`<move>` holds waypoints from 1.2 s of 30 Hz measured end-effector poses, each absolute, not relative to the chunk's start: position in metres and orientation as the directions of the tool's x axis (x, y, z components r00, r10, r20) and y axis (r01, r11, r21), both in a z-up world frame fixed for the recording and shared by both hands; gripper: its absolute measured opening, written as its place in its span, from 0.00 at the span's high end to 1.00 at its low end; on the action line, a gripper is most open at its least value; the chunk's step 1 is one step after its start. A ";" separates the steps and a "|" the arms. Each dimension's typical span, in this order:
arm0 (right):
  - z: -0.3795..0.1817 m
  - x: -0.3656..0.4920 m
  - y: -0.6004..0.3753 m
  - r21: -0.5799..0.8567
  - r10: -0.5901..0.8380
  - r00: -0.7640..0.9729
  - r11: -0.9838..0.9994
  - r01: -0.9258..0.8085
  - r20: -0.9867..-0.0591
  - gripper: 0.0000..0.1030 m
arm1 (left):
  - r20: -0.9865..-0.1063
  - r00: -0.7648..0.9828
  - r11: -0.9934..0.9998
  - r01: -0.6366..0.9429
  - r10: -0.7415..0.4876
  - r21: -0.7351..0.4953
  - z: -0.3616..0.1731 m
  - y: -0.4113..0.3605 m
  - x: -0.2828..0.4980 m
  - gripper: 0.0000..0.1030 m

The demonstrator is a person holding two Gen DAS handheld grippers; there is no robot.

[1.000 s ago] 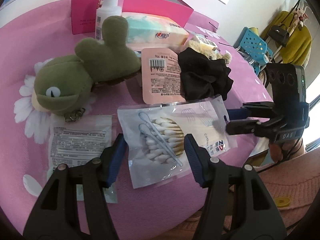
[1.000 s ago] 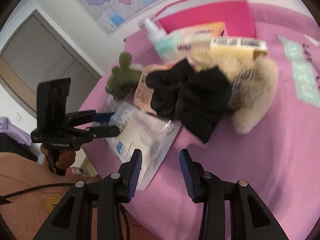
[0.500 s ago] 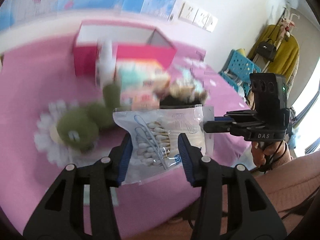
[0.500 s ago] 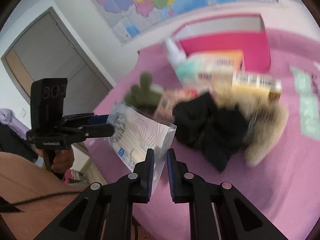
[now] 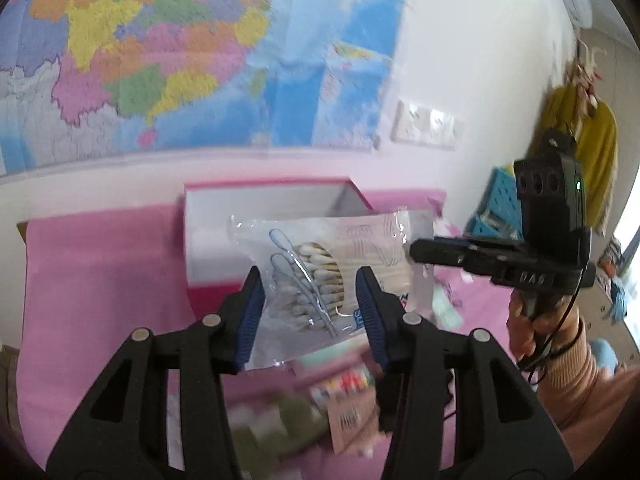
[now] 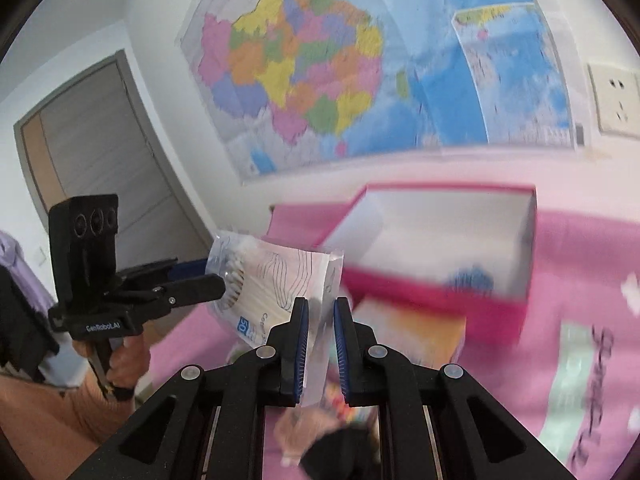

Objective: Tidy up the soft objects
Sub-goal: 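Drop the cotton-swab bag into the pink box from the right gripper, then grasp the green plush frog with the right gripper and lift it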

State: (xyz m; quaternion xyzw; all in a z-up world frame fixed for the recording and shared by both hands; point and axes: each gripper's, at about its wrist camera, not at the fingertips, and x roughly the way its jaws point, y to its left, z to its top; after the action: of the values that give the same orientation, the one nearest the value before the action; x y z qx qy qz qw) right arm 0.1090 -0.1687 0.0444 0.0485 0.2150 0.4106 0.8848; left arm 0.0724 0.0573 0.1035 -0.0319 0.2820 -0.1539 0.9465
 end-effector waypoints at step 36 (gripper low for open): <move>0.038 0.205 -0.137 0.328 0.686 0.562 0.722 -0.610 -0.463 0.52 | -0.609 0.780 0.986 0.061 -0.145 -0.156 0.060 0.113 0.104 0.50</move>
State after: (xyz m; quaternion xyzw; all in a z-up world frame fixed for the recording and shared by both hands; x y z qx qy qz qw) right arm 0.2051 -0.1374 0.0383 0.0655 0.2899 0.3674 0.8813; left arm 0.1042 0.1127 0.0599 -0.0639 0.3275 -0.0546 0.9411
